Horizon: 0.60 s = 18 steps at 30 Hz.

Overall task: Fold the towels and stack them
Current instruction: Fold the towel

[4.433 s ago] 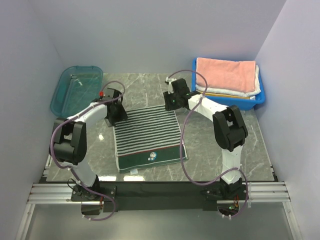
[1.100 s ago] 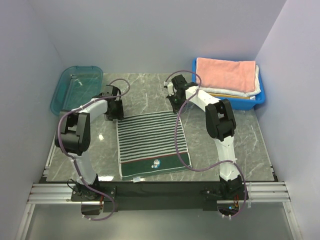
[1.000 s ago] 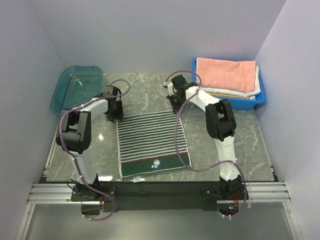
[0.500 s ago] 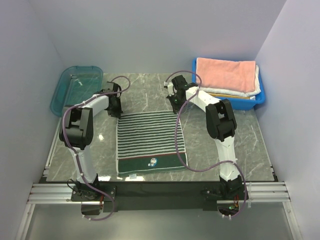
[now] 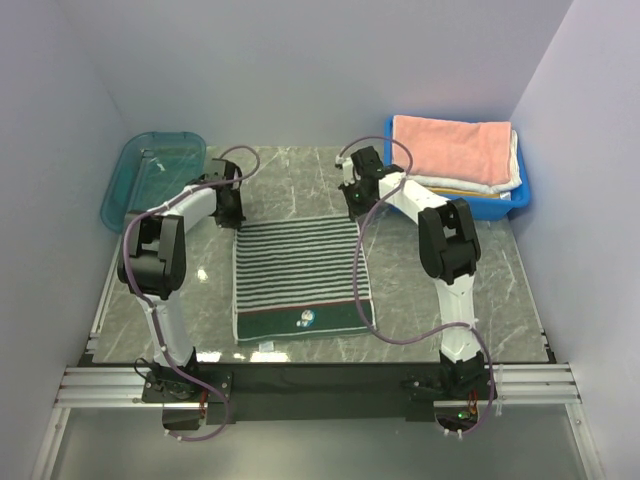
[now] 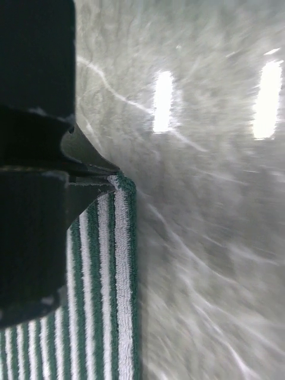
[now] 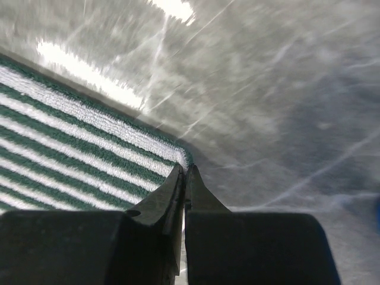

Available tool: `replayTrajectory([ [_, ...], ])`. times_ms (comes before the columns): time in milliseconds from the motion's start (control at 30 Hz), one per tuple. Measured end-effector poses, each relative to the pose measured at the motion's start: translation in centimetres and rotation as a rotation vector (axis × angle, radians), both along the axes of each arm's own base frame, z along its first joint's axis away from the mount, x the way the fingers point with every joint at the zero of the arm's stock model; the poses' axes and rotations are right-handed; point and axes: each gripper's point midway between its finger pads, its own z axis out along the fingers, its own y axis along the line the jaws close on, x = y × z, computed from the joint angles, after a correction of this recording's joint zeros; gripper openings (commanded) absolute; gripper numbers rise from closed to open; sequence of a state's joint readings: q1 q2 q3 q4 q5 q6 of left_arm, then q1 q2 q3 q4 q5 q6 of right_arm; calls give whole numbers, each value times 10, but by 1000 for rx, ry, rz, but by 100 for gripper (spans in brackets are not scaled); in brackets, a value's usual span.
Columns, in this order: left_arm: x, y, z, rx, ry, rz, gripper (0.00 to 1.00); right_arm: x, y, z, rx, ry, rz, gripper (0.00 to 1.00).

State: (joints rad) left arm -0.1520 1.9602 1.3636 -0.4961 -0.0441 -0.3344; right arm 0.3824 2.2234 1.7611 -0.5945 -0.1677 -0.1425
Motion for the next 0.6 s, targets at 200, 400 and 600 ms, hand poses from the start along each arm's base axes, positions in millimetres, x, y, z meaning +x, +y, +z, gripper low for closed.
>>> replayTrajectory([
  [200, 44, -4, 38, -23, -156, 15, 1, 33, -11, 32, 56, -116, -79, 0],
  [400, 87, -5, 63, -63, -286, 38, 1, 70, -18, 67, 135, -257, -147, 0],
  [600, 103, -7, 70, -79, -344, 24, 1, 83, -20, 85, 158, -329, -172, 0],
])
